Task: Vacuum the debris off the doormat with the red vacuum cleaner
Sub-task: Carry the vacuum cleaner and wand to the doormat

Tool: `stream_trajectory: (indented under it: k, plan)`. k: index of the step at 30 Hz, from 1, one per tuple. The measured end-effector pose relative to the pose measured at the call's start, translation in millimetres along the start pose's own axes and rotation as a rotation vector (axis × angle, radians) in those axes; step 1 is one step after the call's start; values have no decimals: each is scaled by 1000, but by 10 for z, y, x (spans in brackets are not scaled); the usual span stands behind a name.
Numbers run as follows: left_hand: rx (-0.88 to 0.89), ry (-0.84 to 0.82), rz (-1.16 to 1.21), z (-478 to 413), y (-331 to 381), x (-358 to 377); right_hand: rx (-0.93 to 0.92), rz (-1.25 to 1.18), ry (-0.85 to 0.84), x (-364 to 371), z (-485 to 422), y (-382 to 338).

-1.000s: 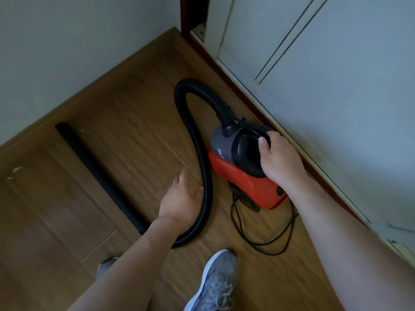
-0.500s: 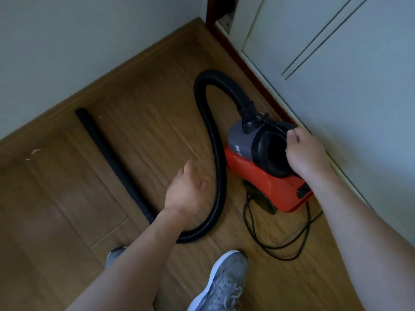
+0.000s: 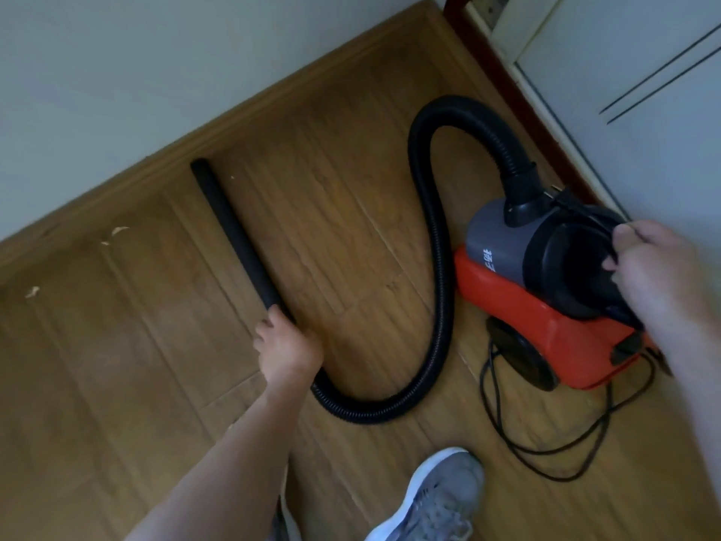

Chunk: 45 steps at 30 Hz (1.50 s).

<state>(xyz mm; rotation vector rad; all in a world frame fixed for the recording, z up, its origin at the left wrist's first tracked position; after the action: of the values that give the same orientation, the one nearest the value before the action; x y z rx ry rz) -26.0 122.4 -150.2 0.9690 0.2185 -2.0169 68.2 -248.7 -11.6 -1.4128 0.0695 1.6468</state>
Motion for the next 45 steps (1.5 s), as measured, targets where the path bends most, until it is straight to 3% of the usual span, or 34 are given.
stream_trajectory:
  k: [14, 22, 33, 45]
  plan:
    - [-185, -15, 236, -124, 103, 71, -129, 115, -2, 18, 20, -42]
    - [-65, -52, 337, 242, 412, -67, -64, 105, -107, -33, 57, -122]
    - [168, -102, 269, 715, 786, -404, 60, 41, -248, -267, 185, -211]
    - [416, -70, 95, 1482, 1417, -1315, 97, -55, -302, -989, 637, -672]
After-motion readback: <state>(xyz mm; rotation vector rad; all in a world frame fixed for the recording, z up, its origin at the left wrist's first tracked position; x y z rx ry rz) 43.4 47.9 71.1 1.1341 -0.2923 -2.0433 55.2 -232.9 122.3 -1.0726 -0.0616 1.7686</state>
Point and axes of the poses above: each hand's wrist, its own z-axis away from the middle knuckle, its own x-axis out of the palm, y = z × x, the point moved 1 cm from there along -z, towards the middle knuckle
